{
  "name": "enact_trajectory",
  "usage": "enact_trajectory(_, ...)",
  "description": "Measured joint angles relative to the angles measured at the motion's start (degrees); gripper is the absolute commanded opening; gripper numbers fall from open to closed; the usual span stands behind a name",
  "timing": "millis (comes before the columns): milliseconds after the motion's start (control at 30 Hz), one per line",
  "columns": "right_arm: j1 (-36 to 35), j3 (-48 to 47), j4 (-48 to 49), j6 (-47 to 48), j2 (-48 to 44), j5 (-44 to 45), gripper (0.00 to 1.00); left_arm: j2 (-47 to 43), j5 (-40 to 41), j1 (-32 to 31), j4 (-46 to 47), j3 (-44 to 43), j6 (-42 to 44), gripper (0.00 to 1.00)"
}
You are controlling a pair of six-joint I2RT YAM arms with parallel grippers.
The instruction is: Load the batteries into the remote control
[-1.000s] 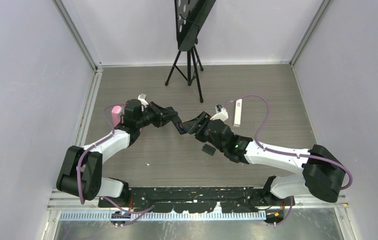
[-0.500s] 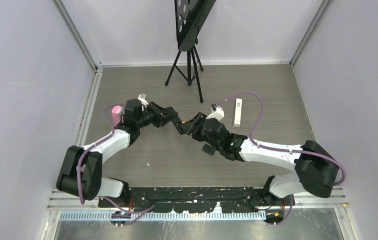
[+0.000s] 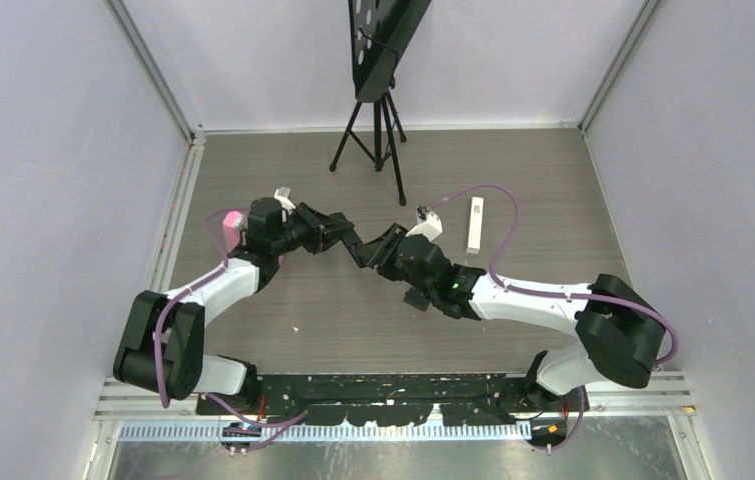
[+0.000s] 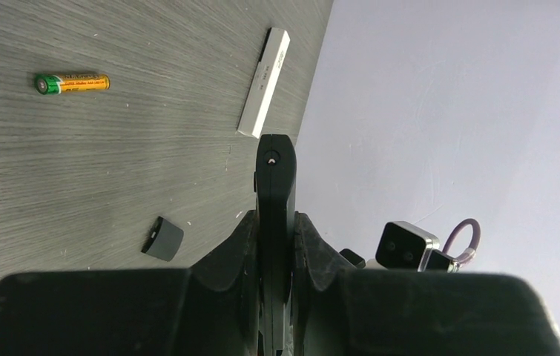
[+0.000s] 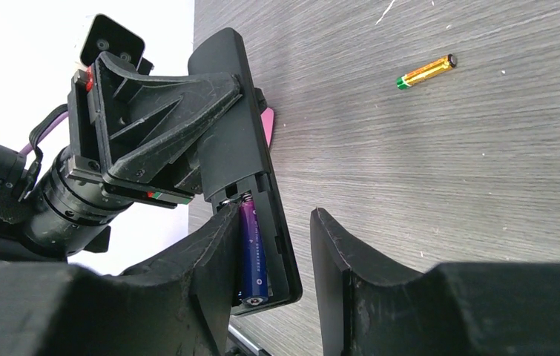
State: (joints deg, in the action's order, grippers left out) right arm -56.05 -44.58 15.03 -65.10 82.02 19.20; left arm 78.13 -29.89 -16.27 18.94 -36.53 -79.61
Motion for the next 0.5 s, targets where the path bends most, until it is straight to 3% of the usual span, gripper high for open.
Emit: enact_trajectory(500, 0.02, 2.73, 3.02, -2.54, -3.96, 0.52, 0.64, 0.35, -0.26, 0.00, 1.68, 0.00, -1.20, 0.00)
